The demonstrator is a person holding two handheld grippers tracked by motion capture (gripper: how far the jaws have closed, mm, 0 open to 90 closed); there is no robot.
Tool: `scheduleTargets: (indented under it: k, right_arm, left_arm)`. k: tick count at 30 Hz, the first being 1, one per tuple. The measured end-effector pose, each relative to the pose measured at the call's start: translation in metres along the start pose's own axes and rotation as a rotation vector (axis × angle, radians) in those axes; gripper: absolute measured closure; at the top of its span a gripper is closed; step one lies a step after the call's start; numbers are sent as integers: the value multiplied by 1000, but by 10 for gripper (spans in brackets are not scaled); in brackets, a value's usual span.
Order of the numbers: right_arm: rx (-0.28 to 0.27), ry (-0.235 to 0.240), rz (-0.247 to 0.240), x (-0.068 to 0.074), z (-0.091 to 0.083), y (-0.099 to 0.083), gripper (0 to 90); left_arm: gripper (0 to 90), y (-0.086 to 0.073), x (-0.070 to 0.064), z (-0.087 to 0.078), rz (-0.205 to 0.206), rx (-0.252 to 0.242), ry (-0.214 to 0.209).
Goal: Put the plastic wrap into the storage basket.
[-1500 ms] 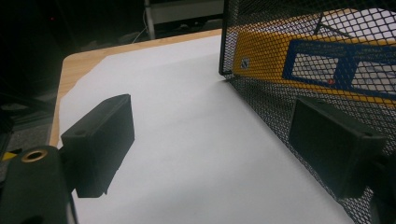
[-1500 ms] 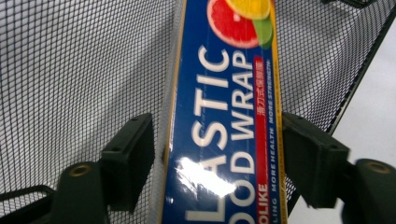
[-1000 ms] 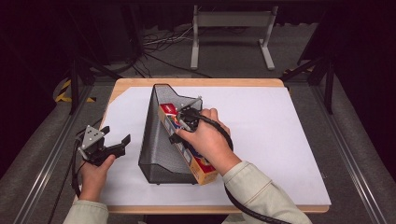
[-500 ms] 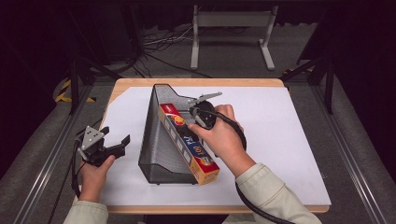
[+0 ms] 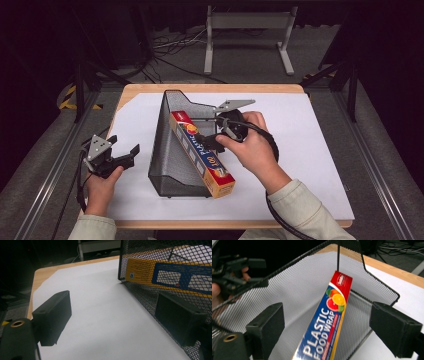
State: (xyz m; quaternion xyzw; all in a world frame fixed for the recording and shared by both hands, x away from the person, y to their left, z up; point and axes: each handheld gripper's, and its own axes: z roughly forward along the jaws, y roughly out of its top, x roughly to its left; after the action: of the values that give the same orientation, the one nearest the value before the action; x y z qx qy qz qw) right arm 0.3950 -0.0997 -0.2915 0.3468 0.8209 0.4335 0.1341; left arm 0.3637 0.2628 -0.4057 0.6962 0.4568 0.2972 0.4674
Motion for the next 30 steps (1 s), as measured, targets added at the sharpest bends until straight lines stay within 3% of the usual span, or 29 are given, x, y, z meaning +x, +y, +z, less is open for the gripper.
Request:
scheduleTargets:
  k: [4,9,15,30]
  right_arm:
    - [1,-20,-19,-13,-13,-8,126]
    - [-14,-45,1,-37,-31,-18,123]
    - [-40,-66,-55,-63,-47,-35,110]
    - [-28,-111,1,-130,-72,-69,99]
  left_arm:
    - [149,0,1,-1,1,0,1]
    - [149,-1,-1,0,0,4,4]
    - [149,-2,-1,1,3,9,5]
    - [148,-5,0,4,12,23,16]
